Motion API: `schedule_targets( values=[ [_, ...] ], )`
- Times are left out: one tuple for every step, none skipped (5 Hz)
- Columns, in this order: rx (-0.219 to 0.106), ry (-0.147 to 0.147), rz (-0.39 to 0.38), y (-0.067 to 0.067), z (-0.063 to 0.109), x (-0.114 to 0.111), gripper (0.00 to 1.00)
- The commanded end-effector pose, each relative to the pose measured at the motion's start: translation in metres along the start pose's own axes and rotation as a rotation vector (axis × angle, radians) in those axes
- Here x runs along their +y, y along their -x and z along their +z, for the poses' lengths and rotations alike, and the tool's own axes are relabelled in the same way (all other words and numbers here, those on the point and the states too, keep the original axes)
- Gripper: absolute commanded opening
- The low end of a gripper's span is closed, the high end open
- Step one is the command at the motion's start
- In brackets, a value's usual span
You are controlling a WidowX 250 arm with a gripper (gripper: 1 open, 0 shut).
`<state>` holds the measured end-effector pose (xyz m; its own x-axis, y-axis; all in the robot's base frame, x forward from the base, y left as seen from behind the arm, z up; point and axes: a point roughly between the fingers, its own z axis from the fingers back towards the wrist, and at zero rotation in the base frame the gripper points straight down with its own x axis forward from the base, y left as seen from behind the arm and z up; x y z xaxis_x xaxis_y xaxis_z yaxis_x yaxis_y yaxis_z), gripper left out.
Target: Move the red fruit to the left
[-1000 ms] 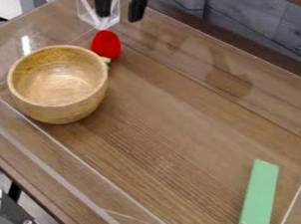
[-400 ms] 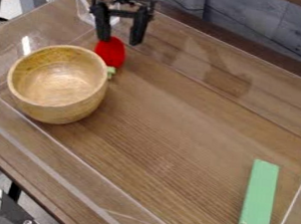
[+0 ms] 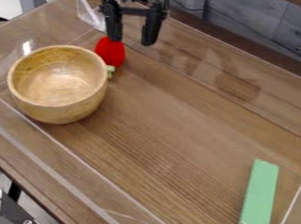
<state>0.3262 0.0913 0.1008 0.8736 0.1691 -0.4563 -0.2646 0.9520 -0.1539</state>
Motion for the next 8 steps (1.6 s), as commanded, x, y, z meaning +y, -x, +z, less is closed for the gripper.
schedule_targets(
  values=[
    [-0.074,-0.013,-0.048,0.023,0.023,-0.021,1.00],
    [-0.067,-0.039,-0.130,0.034,0.013,-0.039,1.00],
    [-0.066,-0.043,-0.192,0.046,0.005,-0.054,1.00],
    [-0.078,-0.029,-0.226,0.052,-0.001,-0.061,1.00],
    [-0.095,-0.016,-0.246,0.064,-0.007,-0.061,0.00],
    [-0.115,0.008,-0.245,0.071,-0.008,-0.056,1.00],
    [-0.133,0.030,-0.233,0.067,-0.012,-0.054,1.00],
    [-0.161,0.037,-0.237,0.059,-0.024,-0.056,1.00]
  ],
)
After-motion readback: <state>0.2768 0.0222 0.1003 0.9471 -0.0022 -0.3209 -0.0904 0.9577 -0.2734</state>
